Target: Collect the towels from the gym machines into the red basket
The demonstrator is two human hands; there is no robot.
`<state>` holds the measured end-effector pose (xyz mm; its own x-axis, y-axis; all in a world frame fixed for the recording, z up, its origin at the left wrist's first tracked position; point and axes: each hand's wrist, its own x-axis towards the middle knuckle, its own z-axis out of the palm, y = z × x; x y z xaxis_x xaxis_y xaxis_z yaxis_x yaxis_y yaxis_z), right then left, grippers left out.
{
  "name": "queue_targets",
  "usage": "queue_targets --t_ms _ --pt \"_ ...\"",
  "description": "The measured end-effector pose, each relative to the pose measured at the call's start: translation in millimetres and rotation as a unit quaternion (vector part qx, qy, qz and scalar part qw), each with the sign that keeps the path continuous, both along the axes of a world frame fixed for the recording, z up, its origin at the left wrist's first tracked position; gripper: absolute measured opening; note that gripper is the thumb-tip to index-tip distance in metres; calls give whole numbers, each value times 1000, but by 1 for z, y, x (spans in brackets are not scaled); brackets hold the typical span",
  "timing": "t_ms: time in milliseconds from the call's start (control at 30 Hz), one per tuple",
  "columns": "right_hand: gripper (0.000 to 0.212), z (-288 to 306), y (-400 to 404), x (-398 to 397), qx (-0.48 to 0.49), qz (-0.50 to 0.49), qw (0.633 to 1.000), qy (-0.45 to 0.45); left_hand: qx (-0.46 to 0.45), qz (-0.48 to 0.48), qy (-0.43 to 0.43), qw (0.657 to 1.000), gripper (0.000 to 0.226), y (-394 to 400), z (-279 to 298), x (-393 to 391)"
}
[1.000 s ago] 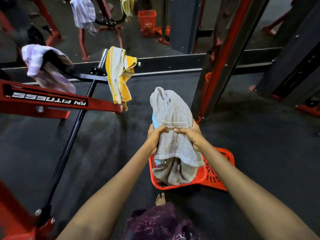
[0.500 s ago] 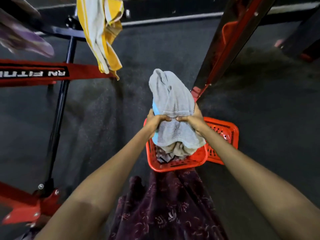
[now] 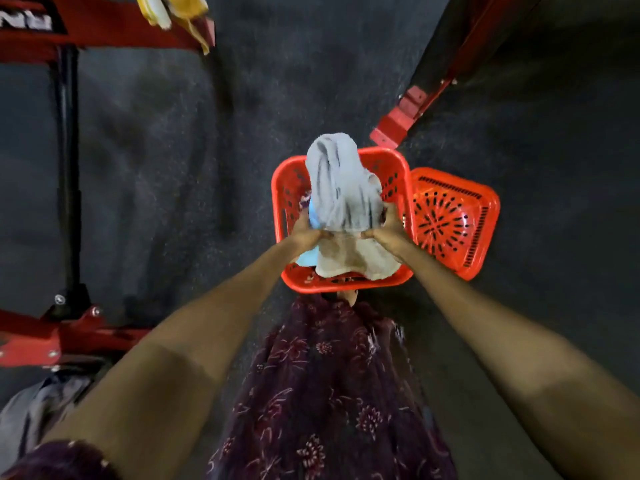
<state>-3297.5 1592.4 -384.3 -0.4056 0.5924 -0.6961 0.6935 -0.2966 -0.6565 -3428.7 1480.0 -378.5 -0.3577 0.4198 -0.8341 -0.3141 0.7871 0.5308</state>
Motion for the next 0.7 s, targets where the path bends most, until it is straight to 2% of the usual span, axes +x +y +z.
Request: queue_targets --t_ms 100,333,433,533,700 --pt "67 -6 -5 6 -22 -9 1000 4 -34 1 -20 999 90 -8 -14 8" --pt "61 17 5 -16 -85 -13 996 24 -14 36 -12 999 74 -3 -6 5" --pt "54 43 11 -34 -84 -41 994 50 6 52 13 999 65 9 23 -1" --pt "52 85 21 -57 -66 -30 995 71 41 75 22 996 60 30 63 -17" --pt "56 163 40 -97 23 20 997 66 119 134 57 982 81 59 165 -47"
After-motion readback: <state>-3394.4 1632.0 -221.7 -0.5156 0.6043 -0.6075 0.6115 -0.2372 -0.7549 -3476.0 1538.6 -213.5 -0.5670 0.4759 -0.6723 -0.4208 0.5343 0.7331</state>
